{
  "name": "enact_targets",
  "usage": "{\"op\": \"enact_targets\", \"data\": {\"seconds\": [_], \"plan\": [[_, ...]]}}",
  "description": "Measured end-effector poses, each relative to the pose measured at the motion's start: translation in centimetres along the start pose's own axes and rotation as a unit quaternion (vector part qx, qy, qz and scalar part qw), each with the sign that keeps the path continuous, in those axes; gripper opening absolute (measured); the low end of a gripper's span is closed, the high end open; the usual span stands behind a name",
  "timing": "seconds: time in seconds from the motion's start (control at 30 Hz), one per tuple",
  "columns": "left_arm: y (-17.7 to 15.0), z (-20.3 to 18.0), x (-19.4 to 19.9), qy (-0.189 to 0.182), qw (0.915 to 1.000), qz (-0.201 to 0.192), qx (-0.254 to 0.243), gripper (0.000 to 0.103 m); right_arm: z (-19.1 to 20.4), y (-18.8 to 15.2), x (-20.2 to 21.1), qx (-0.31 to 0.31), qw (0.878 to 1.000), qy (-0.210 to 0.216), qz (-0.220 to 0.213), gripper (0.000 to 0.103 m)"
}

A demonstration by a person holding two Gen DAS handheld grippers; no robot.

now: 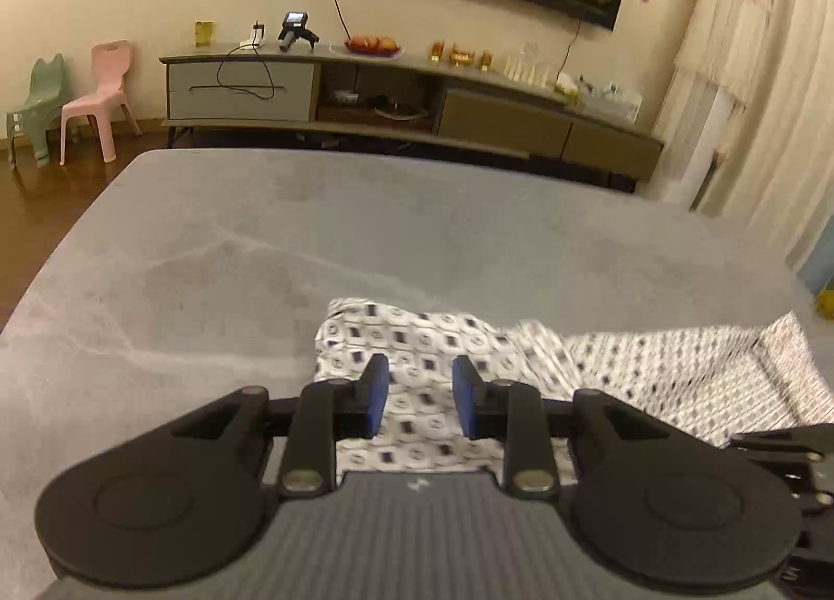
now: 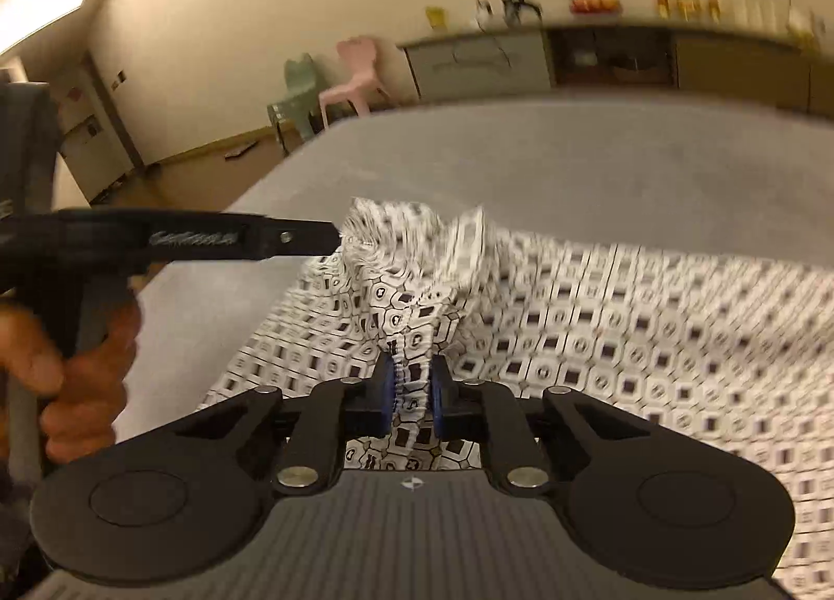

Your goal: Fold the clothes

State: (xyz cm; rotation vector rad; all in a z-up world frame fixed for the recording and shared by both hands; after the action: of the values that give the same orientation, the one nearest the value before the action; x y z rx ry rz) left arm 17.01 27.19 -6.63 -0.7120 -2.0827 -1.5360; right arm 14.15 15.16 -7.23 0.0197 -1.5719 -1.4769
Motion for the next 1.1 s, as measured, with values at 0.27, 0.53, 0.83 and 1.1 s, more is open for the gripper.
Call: {"op": "enact_targets", "data": {"seconds": [0.27, 0.53, 0.83, 1.1], "plan": [[-1.7, -1.3, -3.2, 0.022, 0.9981, 0.043, -0.038, 0.028, -2.0, -3.1, 1.0, 0.017, 0.997, -0.06, 0.046, 0.014], [-2.6, -1.1, -3.7, 0.03, 0.9964, 0.055, -0.058, 0.031, -2.6, 0.7, 1.1, 0.009, 1.0, -0.002, 0.023, 0.07], [-2.1, 0.3, -3.2, 0.019, 0.998, 0.047, -0.038, 0.031, -8.2, 3.5, -8.1, -0.076, 0.994, 0.039, 0.073, 0.051], [-0.1, 0.1, -2.1, -0.025, 0.9993, -0.001, -0.029, 0.031, -6.9, 4.4, -2.6, -0.008, 0.999, -0.03, -0.02, 0.017]]}}
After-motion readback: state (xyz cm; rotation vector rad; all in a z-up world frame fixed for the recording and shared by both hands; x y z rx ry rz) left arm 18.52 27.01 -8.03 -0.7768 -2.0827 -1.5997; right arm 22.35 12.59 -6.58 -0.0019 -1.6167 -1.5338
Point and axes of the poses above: each gripper's, at about its wrist camera, not at the fingertips, and x roughly against the way its jaws point, z to its left, y to its top, the point moved 5 cm from there along -x, roughly the way its jaws point, and after that the axes turned 7 degrees about x, right-handed, at the moved point
